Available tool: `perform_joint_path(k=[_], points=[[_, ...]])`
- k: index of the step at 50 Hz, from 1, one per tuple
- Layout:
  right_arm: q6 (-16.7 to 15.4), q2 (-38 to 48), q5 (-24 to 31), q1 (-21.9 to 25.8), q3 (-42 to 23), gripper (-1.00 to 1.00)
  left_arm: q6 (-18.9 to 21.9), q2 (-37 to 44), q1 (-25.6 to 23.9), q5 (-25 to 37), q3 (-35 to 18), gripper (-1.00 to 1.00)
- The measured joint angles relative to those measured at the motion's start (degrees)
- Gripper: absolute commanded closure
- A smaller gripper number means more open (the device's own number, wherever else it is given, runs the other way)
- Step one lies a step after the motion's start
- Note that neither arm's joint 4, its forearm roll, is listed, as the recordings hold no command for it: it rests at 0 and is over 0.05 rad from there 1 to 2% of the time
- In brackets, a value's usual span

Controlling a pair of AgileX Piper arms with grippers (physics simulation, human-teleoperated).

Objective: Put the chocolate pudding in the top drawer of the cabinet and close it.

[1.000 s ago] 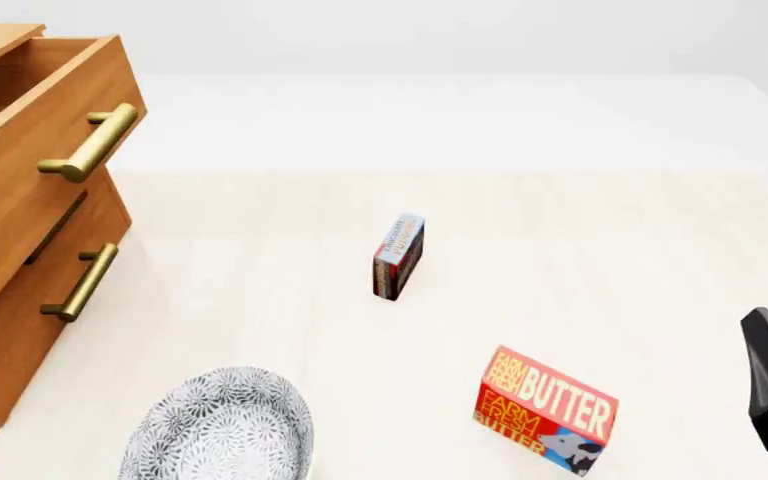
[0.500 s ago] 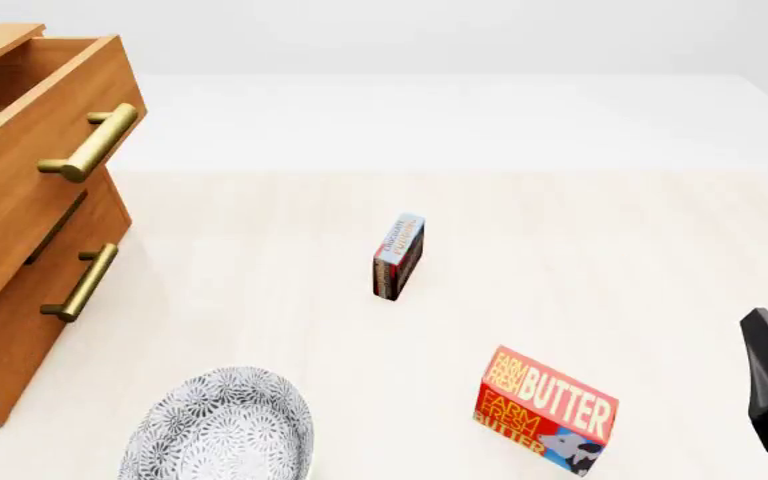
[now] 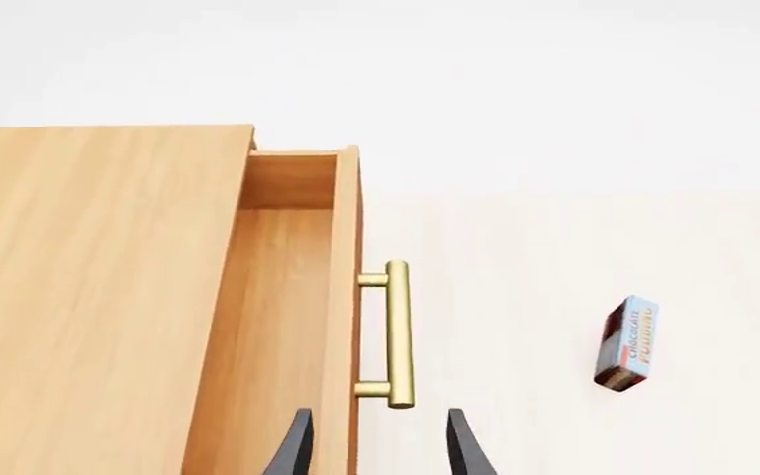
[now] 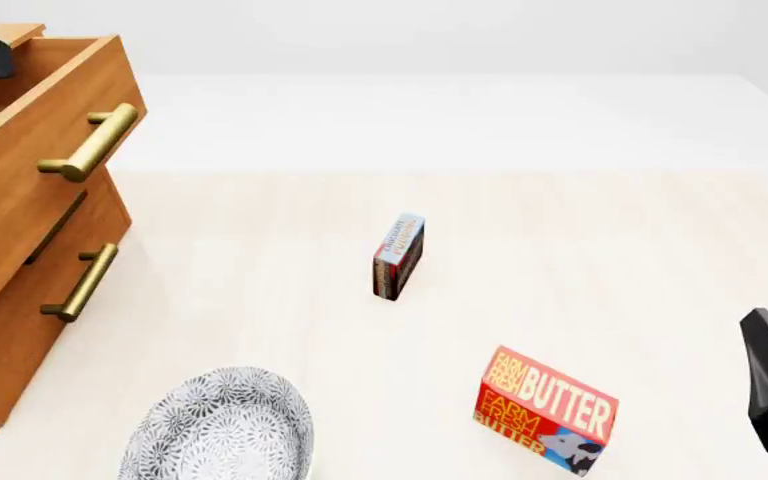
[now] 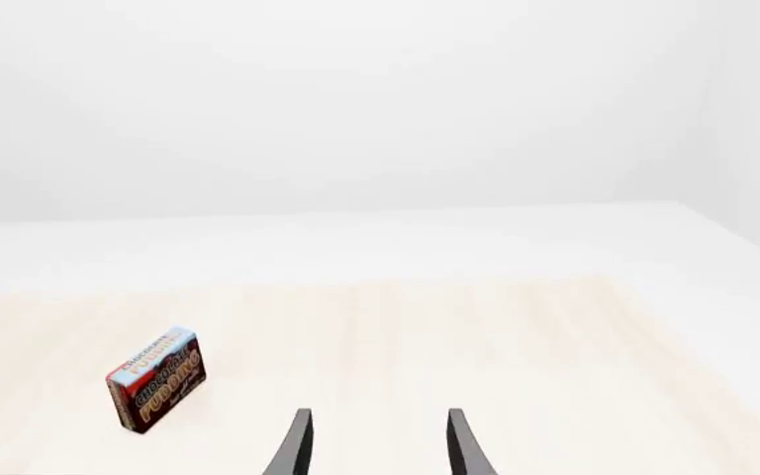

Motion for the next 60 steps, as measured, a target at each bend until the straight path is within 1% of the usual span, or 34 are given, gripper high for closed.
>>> perform_joint_path(k=[10, 20, 32, 60], points=[[0.0, 0.0, 0.0, 0.0, 0.0, -1.0, -0.1, 0.6, 0.7, 0.5, 1.3, -1.0], [0.0, 0.0, 0.0, 0.0, 0.0, -1.0, 0.3, 1.8, 1.2, 1.4, 0.9, -1.0], [0.0, 0.0, 0.0, 0.0, 0.0, -1.0, 0.2, 2.7, 1.6, 1.4, 1.7, -1.0], [0.0, 0.0, 0.0, 0.0, 0.0, -1.0, 0.1, 5.2, 2.0, -0.5, 4.1, -1.0]])
